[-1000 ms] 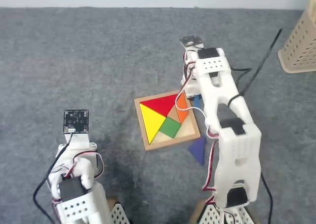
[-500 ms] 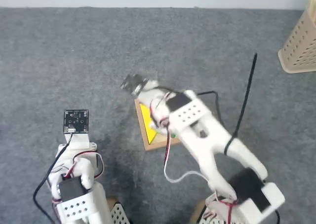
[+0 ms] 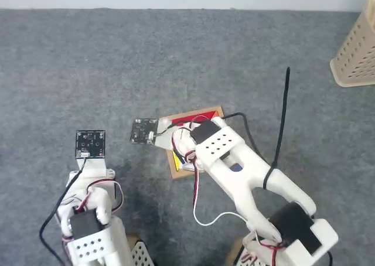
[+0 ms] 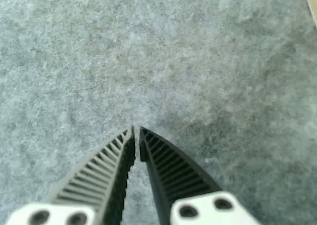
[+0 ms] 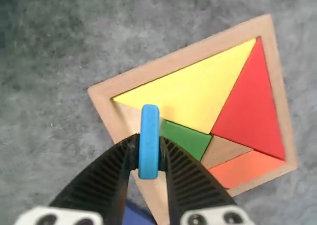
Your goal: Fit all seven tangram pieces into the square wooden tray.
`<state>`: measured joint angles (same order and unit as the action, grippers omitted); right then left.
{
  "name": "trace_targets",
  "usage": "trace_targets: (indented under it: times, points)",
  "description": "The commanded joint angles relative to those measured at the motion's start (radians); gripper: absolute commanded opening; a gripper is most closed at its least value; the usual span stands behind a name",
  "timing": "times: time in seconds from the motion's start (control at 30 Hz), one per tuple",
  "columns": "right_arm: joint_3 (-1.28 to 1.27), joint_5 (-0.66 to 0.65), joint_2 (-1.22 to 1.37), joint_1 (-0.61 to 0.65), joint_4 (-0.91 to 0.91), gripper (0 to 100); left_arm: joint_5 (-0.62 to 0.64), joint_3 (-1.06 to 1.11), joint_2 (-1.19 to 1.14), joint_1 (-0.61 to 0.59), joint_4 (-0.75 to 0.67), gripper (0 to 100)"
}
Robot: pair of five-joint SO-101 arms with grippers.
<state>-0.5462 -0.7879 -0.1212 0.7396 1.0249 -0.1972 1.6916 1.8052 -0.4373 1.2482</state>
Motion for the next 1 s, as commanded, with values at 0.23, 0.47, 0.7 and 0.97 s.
trace_targets:
  times: [0.23, 0.47, 0.7, 0.97]
  points:
    - [0.008, -0.055, 0.134, 0.018, -0.113, 0.7, -0.005, -0.007, 0.014, -0.003, 0.008, 1]
    - [0.006, -0.055, 0.142, 0.015, -0.113, 2.6, -0.005, -0.007, 0.014, -0.003, 0.008, 1]
    - [0.012, -0.055, 0.137, 0.013, -0.062, 11.2, -0.005, -0.007, 0.014, -0.003, 0.008, 1]
    - [0.026, -0.055, 0.09, 0.012, -0.019, 10.9, -0.005, -0.007, 0.014, -0.003, 0.008, 1]
